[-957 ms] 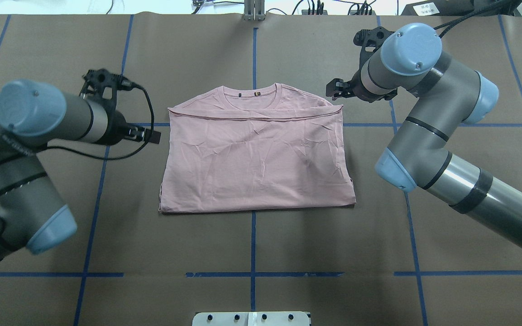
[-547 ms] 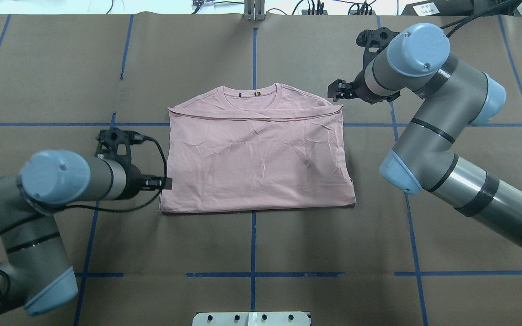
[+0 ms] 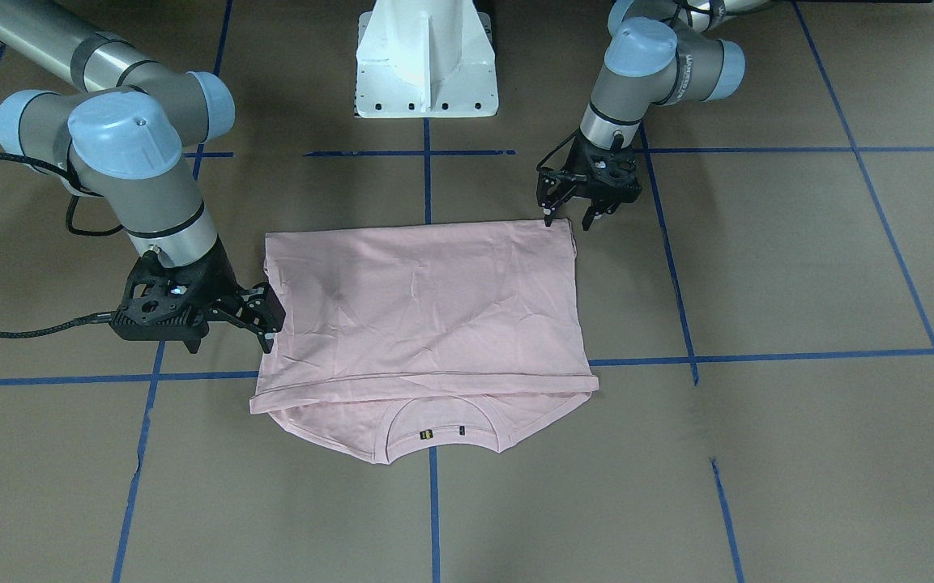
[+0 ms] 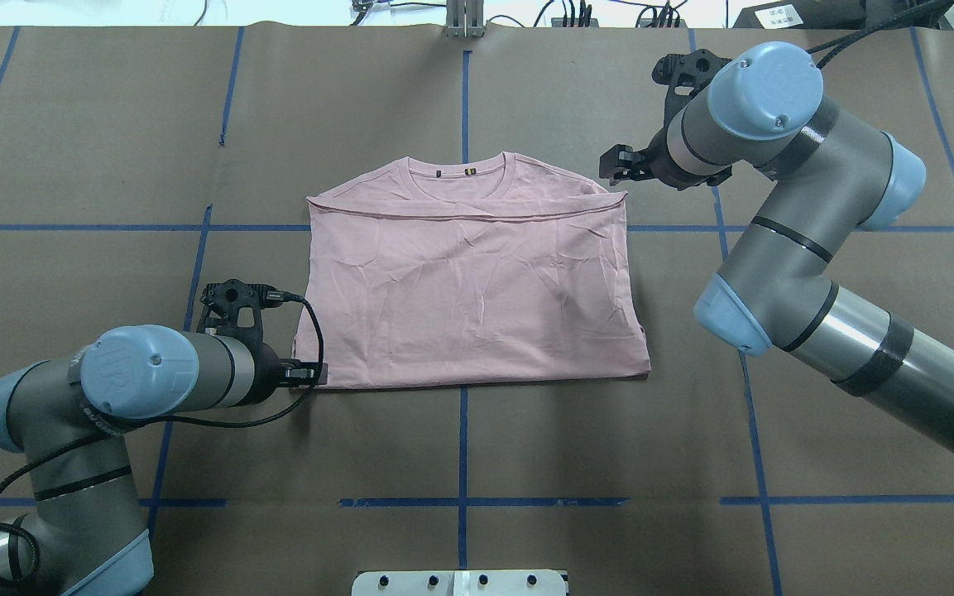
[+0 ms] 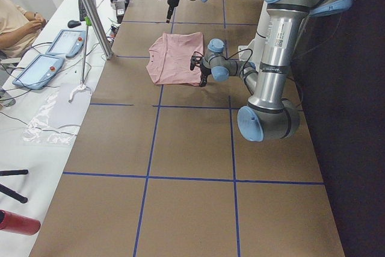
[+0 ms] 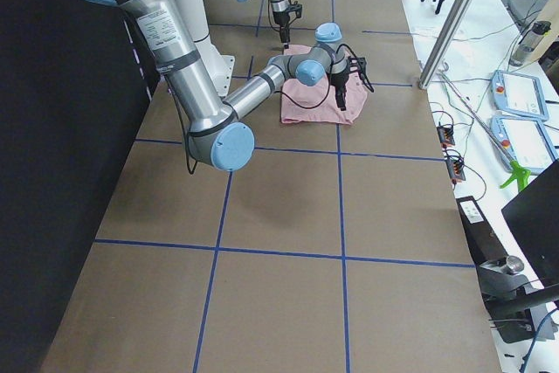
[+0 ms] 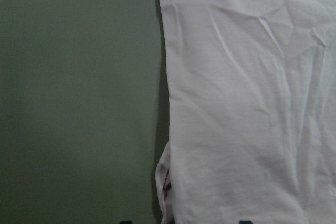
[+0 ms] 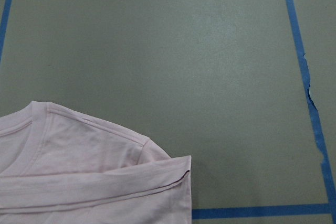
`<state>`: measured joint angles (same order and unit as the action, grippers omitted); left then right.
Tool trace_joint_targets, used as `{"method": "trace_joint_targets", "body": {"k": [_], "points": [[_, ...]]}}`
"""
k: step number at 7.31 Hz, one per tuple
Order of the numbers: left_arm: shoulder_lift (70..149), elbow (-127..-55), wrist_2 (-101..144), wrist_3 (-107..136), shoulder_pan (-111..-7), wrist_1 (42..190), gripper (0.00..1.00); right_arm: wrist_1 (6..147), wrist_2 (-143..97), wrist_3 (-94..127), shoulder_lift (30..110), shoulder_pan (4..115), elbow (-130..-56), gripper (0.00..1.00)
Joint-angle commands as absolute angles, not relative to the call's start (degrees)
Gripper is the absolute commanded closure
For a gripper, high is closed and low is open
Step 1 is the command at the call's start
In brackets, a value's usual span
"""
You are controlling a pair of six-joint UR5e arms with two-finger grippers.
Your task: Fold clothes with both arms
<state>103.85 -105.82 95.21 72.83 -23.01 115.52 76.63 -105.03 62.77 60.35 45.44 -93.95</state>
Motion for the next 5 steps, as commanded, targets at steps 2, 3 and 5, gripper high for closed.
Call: {"method": "trace_joint_targets", "body": {"k": [2,3,5], "points": [[103.98,-105.73,95.19,73.48,-22.24,115.49,0.45,76.64,-105.03,62.84,60.38,45.44,-93.96,0.00],[103.97,-105.73,95.19,73.48,-22.15,115.49,0.46,76.64,-105.03,62.84,60.47,45.44,-93.96,0.00],[103.97,-105.73,95.19,73.56,-22.24,115.49,0.61,76.55,-105.03,62.84,60.56,45.44,-93.96,0.00]]}}
